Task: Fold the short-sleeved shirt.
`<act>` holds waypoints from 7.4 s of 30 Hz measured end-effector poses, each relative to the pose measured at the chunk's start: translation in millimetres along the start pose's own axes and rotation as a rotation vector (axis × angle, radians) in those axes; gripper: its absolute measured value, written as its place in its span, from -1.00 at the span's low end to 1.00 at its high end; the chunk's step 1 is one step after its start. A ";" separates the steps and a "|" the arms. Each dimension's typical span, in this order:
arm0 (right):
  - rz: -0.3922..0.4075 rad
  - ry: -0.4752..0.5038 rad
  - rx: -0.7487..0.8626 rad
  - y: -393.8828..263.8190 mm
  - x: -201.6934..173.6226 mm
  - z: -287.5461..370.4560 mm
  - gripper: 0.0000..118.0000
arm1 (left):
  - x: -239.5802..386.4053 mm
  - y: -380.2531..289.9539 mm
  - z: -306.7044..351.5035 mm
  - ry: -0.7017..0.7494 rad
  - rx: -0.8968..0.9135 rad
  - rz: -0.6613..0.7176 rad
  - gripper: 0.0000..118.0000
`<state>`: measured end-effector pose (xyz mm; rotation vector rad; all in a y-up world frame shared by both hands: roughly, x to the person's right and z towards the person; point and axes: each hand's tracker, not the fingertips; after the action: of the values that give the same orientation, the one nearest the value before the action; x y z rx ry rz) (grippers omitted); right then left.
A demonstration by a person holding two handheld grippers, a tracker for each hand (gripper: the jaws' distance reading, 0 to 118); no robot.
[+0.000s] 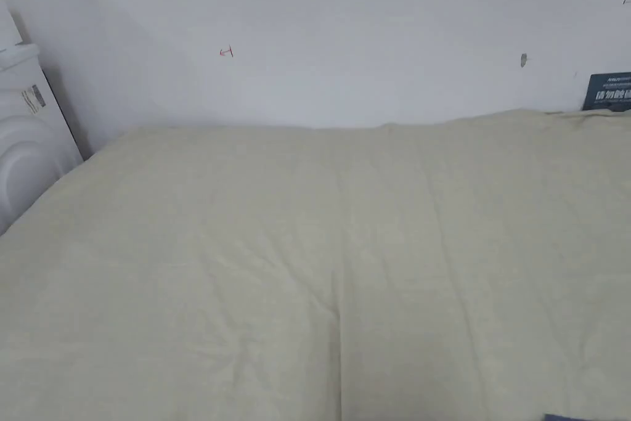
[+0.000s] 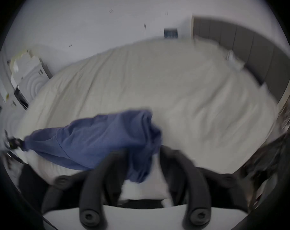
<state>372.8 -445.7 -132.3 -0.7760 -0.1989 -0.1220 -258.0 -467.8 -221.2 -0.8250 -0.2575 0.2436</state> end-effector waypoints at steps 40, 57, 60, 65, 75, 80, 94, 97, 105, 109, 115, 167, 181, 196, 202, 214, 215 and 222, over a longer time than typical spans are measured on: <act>-0.017 0.348 0.380 10.3 -140.3 109.4 -0.97 | 141.9 9.0 109.9 -0.179 0.386 -0.131 -0.94; 0.018 0.347 0.326 4.2 -142.3 110.4 -0.96 | 73.6 17.7 79.2 -0.187 0.317 0.009 -0.90; 0.006 0.348 0.309 2.3 -141.0 106.9 -0.96 | 21.7 20.1 53.5 -0.245 0.230 0.146 -0.45; -0.004 0.336 0.253 0.0 -140.1 99.9 -0.96 | -54.6 4.5 5.8 -0.350 0.118 0.388 0.58; -0.036 0.353 0.183 -4.5 -147.6 89.9 -0.96 | -88.1 -33.2 -55.1 -0.443 0.069 0.592 0.61; -0.023 0.372 0.162 -5.2 -151.1 83.3 -0.96 | -78.2 -33.0 -72.1 -0.536 0.096 0.723 0.51; -0.108 0.382 0.145 -7.3 -139.3 86.0 -0.96 | -78.0 -23.1 -60.9 -0.395 0.092 0.735 -0.70; -0.133 0.364 0.166 -8.7 -134.3 87.1 -0.96 | -111.1 -13.2 -38.1 -0.315 0.140 0.713 -0.71; -0.183 0.348 0.168 -9.7 -121.2 79.6 -0.96 | -64.9 34.7 38.6 -0.034 0.178 0.241 -0.70; -0.203 0.364 0.168 -14.3 -113.5 79.6 -0.96 | 34.2 39.4 27.8 0.082 0.173 0.004 -0.70; -0.245 0.339 0.178 -26.9 -94.5 85.5 -0.96 | 161.4 12.1 -43.1 -0.086 0.058 -0.260 -0.70; -0.338 0.352 0.138 -41.5 -76.4 84.6 -0.96 | 6.8 -13.1 -35.2 -0.413 0.076 0.553 1.00; -0.313 0.325 0.135 -39.2 -77.4 96.3 -0.96 | 15.2 -49.0 -108.4 -0.572 0.002 0.753 -0.54; -0.317 0.357 0.127 -37.7 -83.1 84.7 -0.96 | -51.5 -15.0 -17.3 -0.374 0.157 0.575 -0.65; -0.327 0.385 0.115 -39.5 -84.6 74.2 -0.96 | 26.3 22.0 38.9 -0.213 0.256 0.012 -0.65; -0.420 0.293 0.163 -55.4 -43.4 100.1 -0.96 | 245.5 -61.4 -89.3 -0.146 -0.045 -0.517 -0.53; -0.430 0.286 0.166 -57.0 -38.7 102.2 -0.96 | 246.8 -65.5 -93.8 -0.143 -0.057 -0.523 -0.39; -0.494 0.266 0.180 -65.6 -21.8 100.9 -0.96 | 233.6 -28.0 -31.5 -0.423 0.067 -0.190 0.34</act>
<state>326.2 -420.3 -22.1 -0.5122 -0.1428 -0.6623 -24.9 -435.1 -190.3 -0.6716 -0.7175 0.2454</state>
